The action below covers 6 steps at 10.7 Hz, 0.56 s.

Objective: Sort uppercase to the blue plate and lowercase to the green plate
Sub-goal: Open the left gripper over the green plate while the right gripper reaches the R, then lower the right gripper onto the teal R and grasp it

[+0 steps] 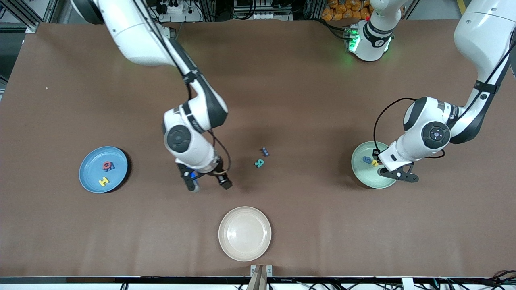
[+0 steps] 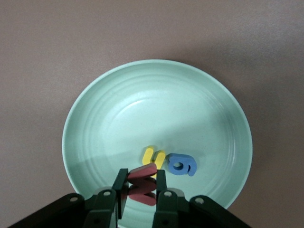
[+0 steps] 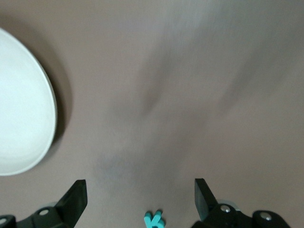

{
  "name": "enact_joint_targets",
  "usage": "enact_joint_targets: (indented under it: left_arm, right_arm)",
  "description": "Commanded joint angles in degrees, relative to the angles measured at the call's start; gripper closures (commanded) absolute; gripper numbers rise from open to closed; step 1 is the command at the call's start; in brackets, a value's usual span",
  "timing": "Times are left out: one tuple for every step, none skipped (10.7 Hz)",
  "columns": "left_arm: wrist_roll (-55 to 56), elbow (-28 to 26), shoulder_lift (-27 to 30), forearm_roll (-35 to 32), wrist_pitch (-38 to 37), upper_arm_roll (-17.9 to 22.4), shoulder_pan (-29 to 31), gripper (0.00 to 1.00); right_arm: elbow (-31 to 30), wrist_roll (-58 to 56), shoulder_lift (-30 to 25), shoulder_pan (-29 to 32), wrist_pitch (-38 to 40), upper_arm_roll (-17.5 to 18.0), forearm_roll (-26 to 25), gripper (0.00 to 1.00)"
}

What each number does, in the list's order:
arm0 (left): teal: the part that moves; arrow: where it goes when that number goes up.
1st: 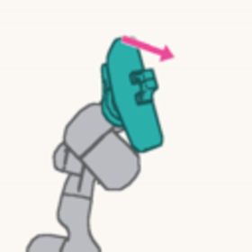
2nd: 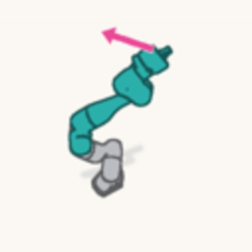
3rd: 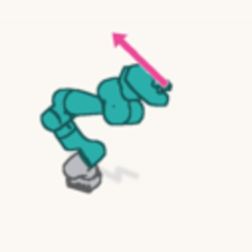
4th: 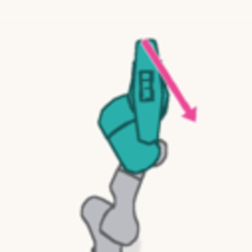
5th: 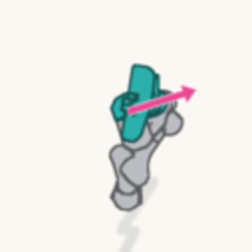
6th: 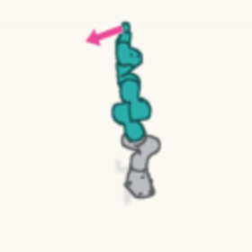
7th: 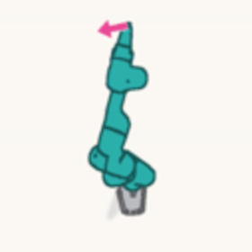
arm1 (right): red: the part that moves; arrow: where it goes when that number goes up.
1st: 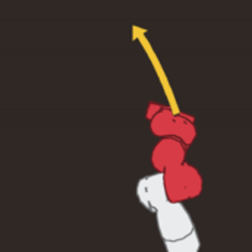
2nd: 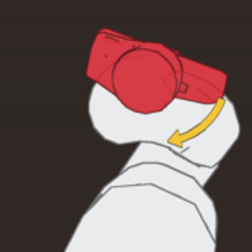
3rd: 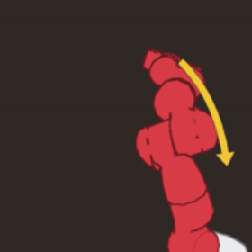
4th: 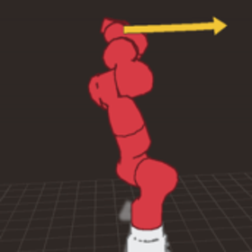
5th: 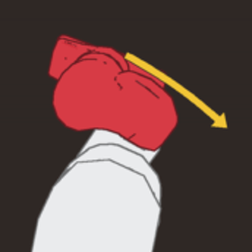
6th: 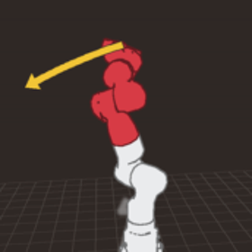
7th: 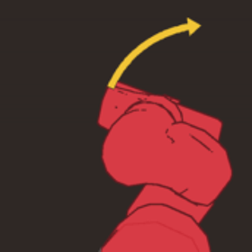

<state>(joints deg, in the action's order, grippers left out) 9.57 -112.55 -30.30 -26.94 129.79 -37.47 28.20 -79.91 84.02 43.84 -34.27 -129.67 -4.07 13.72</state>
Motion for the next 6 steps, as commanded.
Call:
enact_joint_targets:
  left_arm:
    - [0.98, 0.74, -0.55, -1.53, 0.20, -0.32, 0.02, 1.00]
    - [0.98, 0.92, -0.72, -1.53, 0.20, -0.24, 0.02, 0.99]
    - [0.98, 0.92, -0.99, -1.53, 0.20, -0.15, 0.10, 0.96]
    - [0.98, 1.01, -0.99, -1.53, 0.20, -0.15, 0.10, 0.93]
    - [0.98, 1.10, -0.99, -1.53, 0.20, -0.15, 0.10, 0.89]
    - [0.98, 1.10, -0.99, -1.53, 0.20, -0.15, 0.10, 0.88]
  right_arm:
    - [6.78, 4.12, 5.89, -2.02, 0.82, -0.41, -0.10, 0.00]
    - [7.66, 5.00, 7.04, -2.90, 0.99, -0.41, -0.27, 0.00]
    - [7.75, 6.57, 7.74, -4.04, 0.99, -0.50, -1.14, 0.00]
    - [7.84, 8.42, 8.45, -4.74, 0.99, -0.41, -2.54, 0.00]
    - [7.93, 9.74, 9.15, -6.14, 0.99, -0.50, -3.17, 0.00]
    - [8.10, 10.54, 9.42, -7.29, 1.52, -0.50, -3.52, 0.00]
